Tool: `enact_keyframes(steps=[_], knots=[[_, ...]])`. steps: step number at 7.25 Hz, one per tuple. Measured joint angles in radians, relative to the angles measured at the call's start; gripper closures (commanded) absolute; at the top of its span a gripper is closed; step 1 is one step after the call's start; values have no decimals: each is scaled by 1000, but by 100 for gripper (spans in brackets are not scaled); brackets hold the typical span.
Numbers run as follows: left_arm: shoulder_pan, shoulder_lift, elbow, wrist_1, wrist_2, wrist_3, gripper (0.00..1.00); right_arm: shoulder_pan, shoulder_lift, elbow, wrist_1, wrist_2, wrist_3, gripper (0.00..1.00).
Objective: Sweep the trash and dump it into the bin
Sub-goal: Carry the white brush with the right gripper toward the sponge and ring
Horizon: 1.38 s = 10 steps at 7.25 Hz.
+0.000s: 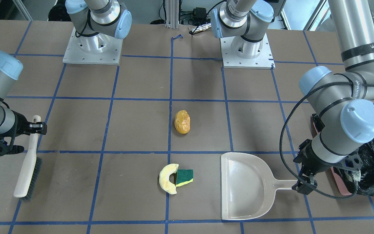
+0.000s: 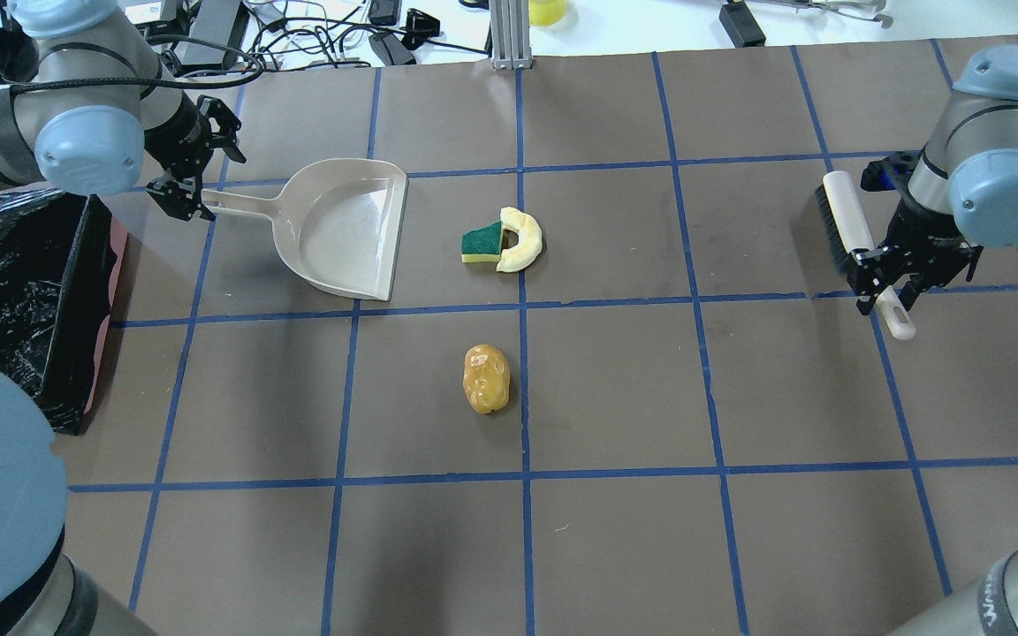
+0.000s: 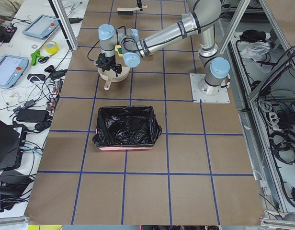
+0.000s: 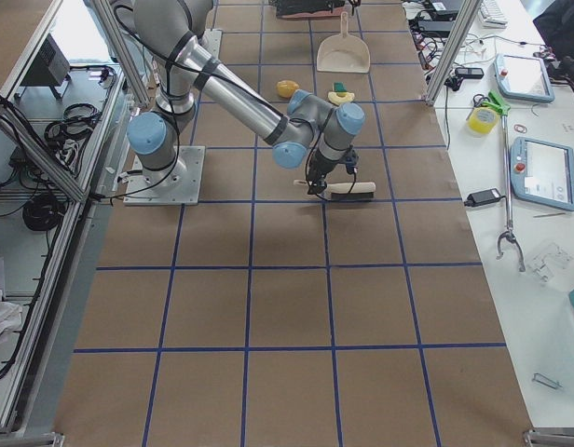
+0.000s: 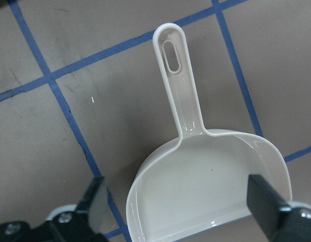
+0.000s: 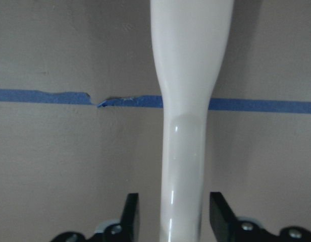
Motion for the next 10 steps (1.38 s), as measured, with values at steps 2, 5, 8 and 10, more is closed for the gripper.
enact_keyframes(steps=[2,5,8,10], knots=[[2,-60,25,18,-2,-23,0,0,0,-3,0,2,4,98],[2,-110,35,60,-5,-29,30,15,-11,-50,18,12,18,100],[1,-123,34,65,-10,-29,100,178,-3,-209,158,-14,96,100],[1,-114,32,65,-12,-26,100,332,8,-240,195,-20,262,100]])
